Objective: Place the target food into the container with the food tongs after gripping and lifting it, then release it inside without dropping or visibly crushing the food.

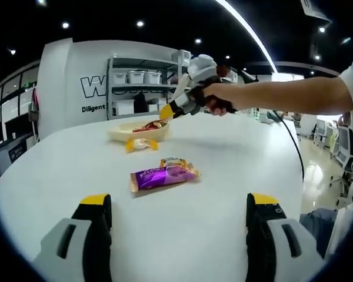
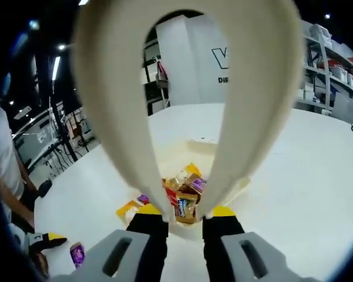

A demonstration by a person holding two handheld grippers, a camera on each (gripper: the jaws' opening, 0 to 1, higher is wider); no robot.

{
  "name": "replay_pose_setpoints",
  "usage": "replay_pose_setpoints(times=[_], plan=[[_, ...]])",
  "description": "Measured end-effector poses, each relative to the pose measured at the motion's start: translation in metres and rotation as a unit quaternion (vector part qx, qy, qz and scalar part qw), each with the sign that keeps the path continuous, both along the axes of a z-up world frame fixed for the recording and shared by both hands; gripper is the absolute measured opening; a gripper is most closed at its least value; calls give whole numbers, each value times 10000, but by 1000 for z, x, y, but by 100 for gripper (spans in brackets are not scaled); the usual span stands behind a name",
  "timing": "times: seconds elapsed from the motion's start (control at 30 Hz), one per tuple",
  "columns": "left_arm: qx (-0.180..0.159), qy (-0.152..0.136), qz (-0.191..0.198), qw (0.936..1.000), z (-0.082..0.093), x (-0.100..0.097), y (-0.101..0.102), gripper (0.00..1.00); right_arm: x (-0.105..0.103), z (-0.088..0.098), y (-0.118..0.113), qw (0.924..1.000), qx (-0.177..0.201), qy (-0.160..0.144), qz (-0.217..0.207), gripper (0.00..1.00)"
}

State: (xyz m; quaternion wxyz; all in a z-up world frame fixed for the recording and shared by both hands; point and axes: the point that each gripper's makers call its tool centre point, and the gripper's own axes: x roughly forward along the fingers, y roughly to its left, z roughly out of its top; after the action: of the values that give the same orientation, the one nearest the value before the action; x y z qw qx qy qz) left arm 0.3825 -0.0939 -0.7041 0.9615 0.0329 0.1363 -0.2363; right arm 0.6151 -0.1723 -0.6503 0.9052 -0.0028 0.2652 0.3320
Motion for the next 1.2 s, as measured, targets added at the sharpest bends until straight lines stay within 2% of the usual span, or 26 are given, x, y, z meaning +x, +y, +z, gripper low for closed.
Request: replay_pose_setpoints(times=[0.17,0.37,0.6,0.87,1.03,1.2], plan=[[6,13,2,10000,0,-1,0,94,-16,5,11,9997,14,-37,224,17],[28,8,0,10000,-1,-1,0,93,-39,-3,29,9983,-118,-50,570,17],[41,21,-6,10000,-1,-2,-1,93,-55,-13,43,9963,-141,3,851,18],[59,-2,14,10000,0,-2,-1,93,-50,-25,63,9951,-268,13,955,19],[102,25,5,9999,-1,-2,-1,93,-46,-29,79,9924,-530,-239,1085,19],[107,15,-15,9999,-1,-2,0,93,-36,-40,83,9919,-659,-230,1065,19]])
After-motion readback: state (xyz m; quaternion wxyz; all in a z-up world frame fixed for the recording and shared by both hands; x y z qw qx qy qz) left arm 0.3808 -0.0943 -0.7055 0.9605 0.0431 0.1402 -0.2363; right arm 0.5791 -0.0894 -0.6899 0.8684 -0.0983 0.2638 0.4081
